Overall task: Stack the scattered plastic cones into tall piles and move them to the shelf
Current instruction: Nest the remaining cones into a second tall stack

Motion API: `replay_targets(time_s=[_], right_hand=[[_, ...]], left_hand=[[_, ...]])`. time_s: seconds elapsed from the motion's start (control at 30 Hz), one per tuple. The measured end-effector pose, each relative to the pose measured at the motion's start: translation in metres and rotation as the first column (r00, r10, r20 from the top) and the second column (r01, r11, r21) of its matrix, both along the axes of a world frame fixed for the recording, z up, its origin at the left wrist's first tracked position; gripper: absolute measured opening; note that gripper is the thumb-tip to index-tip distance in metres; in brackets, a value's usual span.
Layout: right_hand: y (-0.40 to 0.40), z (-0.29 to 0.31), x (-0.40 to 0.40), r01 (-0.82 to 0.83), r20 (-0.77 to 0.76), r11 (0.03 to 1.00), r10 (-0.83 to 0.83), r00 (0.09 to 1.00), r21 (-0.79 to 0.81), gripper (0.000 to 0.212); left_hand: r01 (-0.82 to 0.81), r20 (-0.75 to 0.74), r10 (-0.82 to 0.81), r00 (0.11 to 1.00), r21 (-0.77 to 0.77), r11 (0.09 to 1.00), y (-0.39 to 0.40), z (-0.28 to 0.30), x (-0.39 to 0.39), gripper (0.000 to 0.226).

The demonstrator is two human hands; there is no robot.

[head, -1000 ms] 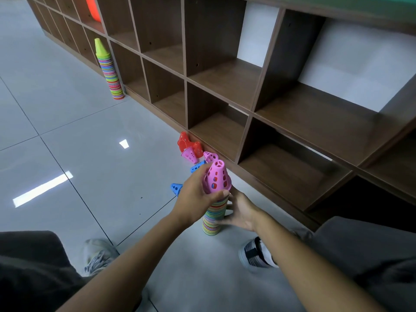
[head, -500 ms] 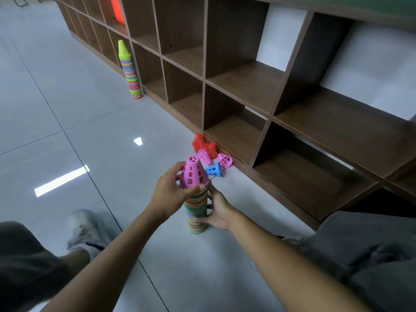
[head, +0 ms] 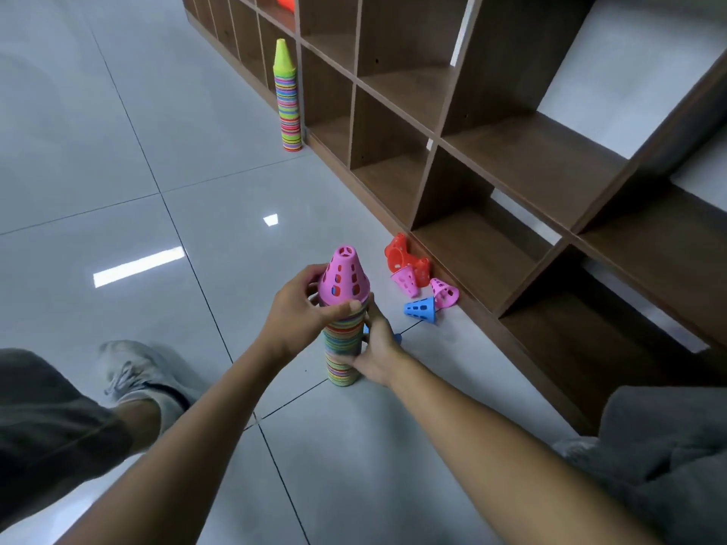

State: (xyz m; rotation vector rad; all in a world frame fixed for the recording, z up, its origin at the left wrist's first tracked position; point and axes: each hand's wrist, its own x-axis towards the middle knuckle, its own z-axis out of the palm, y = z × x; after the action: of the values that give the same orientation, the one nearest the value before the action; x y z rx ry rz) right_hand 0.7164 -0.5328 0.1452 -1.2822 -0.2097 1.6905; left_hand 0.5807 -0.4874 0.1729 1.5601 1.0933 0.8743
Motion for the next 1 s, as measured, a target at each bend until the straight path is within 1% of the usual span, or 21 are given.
replay_targets(time_s=[0.07, 0.17, 0.4, 0.57, 0.73, 0.87, 1.0], right_hand=[[0.013, 0.0, -0.003, 0.032, -0.032, 0.999, -0.031, 0.999, 0.006, 0.042], [0.033, -0.004, -0.005, 0.057, -0.03, 0.998, -0.056, 0.998, 0.019, 0.038], [0.084, -0.01, -0.003, 0.103, -0.027, 0.992, -0.101, 0.994, 0.071, 0.038], [0.125, -0.006, 0.0, 0.104, -0.035, 0.992, -0.102, 0.994, 0.077, 0.037], [0.164, -0.001, 0.001, 0.079, -0.017, 0.994, -0.078, 0.997, 0.079, 0.037], [0.191, 0.0, 0.004, 0.091, -0.014, 0.993, -0.09, 0.996, 0.078, 0.038], [0.212, -0.001, 0.004, 0.072, 0.015, 0.995, -0.073, 0.997, 0.072, 0.037]], left_hand=[[0.012, -0.017, -0.012, 1.0, 0.0, 1.0, 0.013, 0.0, -0.001, 0.064], [0.031, -0.021, -0.031, 0.999, 0.014, 0.999, 0.032, -0.002, 0.0, 0.066], [0.034, -0.052, -0.032, 0.998, 0.044, 0.998, 0.083, 0.0, 0.01, 0.067], [0.031, -0.101, -0.025, 0.995, 0.058, 0.998, 0.121, -0.001, 0.017, 0.075], [0.035, -0.102, -0.03, 0.994, 0.053, 0.998, 0.164, -0.002, 0.017, 0.07], [0.054, -0.126, -0.046, 0.991, 0.063, 0.997, 0.193, 0.0, 0.019, 0.068], [0.065, -0.148, -0.051, 0.988, 0.086, 0.994, 0.21, -0.003, 0.017, 0.071]])
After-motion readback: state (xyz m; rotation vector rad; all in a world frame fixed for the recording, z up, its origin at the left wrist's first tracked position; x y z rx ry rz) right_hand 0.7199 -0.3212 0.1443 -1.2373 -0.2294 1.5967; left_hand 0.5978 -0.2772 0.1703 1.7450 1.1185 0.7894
